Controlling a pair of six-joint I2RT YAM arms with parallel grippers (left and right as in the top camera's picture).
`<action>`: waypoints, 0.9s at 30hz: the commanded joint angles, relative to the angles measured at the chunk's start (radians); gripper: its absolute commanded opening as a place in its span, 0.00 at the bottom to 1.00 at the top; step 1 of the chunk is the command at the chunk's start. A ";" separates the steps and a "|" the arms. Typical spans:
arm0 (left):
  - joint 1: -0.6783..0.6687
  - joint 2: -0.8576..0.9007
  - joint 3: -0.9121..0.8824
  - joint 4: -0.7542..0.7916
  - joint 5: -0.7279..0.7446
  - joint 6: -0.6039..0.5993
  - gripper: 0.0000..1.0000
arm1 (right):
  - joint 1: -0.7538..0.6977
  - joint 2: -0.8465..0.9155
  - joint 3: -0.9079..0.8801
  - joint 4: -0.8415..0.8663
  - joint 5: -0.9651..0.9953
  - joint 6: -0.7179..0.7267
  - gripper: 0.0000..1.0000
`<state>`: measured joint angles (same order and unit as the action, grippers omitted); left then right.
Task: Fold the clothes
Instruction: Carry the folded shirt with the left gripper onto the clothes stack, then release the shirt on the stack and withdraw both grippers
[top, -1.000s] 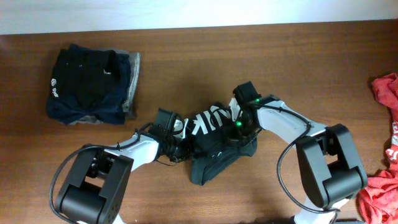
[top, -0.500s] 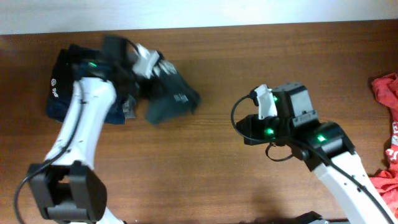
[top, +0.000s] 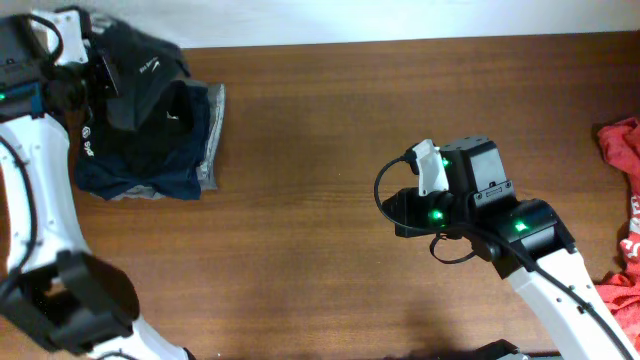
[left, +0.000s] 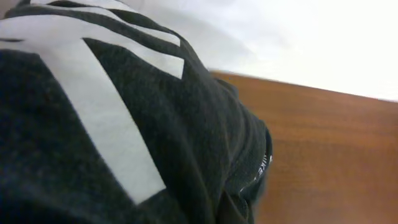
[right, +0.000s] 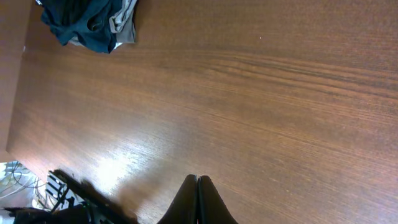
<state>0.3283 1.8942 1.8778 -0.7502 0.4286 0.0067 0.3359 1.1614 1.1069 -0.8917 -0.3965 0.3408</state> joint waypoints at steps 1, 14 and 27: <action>0.013 0.113 0.011 -0.050 -0.011 -0.248 0.00 | -0.004 -0.003 -0.002 -0.021 0.016 0.008 0.04; 0.145 0.169 0.039 -0.436 -0.122 -0.245 0.99 | -0.004 -0.008 -0.001 -0.047 0.016 -0.002 0.10; 0.035 -0.177 0.410 -0.938 -0.037 0.112 0.99 | -0.004 -0.068 0.232 -0.095 0.011 -0.109 0.52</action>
<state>0.4911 1.8992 2.2463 -1.6466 0.3737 0.0055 0.3359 1.1458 1.2083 -0.9642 -0.3878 0.2527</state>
